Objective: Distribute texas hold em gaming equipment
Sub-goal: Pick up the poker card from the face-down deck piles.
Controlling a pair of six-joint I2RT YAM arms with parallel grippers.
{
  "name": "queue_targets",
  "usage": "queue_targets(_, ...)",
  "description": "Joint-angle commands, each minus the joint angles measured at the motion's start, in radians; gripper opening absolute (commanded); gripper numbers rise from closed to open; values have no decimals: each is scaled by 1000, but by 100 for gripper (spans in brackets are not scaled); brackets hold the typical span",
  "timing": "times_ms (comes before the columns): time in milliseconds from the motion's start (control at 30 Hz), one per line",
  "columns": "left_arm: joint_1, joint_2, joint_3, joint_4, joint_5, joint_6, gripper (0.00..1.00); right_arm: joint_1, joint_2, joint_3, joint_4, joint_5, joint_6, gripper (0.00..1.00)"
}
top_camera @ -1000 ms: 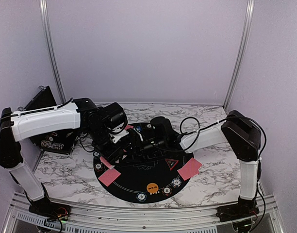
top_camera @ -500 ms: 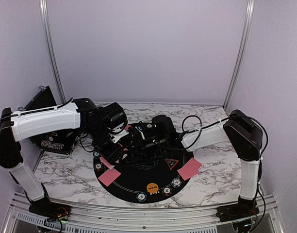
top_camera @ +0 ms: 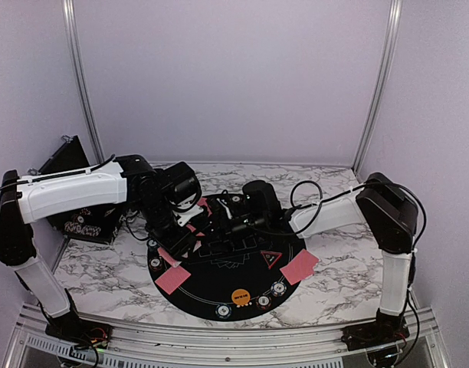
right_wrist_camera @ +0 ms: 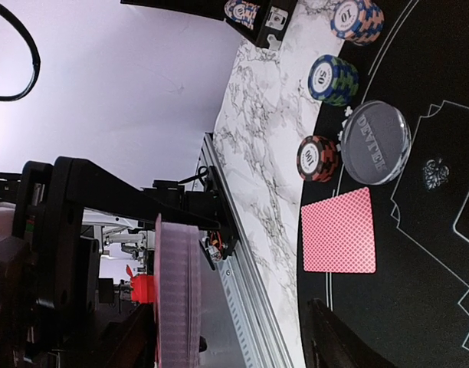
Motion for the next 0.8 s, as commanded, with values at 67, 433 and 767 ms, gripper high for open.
queue_targets(67,-5,-30,16,-7,12,11,58,-12,-54,-9,-28,27,-14,63)
queue_targets(433,-5,-34,11,-8,10,11,58,-18,-106,-37,-12,27,0,62)
queue_targets(767,-6,-30,10,-8,7,11,58,-23,-144,-103,79,12,67,50)
